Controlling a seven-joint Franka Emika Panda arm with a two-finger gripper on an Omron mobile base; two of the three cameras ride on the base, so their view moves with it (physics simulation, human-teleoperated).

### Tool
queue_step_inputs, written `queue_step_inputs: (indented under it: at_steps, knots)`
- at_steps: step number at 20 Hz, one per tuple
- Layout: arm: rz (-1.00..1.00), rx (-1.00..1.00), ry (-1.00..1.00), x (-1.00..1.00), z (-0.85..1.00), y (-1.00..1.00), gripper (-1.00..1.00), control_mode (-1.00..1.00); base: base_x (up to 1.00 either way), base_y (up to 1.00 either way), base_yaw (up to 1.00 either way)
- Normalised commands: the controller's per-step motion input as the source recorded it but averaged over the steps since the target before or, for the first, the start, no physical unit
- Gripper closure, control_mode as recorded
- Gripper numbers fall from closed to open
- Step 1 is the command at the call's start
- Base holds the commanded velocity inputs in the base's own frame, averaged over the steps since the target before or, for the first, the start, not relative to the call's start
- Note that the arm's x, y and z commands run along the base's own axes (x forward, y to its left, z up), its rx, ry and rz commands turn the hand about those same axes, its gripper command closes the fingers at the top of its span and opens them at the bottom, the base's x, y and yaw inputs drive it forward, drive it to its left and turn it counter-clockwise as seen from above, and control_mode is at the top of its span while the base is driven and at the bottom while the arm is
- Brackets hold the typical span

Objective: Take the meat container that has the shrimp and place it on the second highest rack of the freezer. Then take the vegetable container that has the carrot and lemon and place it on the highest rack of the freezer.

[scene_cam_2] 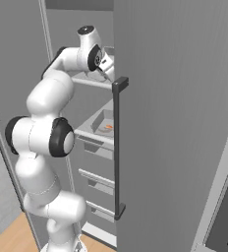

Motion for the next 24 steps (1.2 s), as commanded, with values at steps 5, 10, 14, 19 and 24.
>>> queue_step_inputs:
  at_steps: [5, 10, 14, 19, 24]
  knots:
    - [-0.17, 0.0, 0.0, 0.31, -0.03, 0.0, 1.0, -1.0, 0.0, 0.0, 0.0]
    - [-0.04, 0.0, 0.0, 0.03, -0.03, -0.03, 1.0, -1.0, 0.0, 0.0, 0.0]
    - [0.0, 0.0, 0.0, 0.0, 0.0, 0.0, -1.0, -1.0, 0.0, 0.0, 0.0]
    - [0.0, 0.0, 0.0, -0.01, 0.0, 0.0, -1.0, -1.0, 0.0, 0.0, 0.0]
    - [0.01, 0.0, -0.02, -0.32, 0.0, 0.03, -1.0, -1.0, 0.0, 0.0, 0.0]
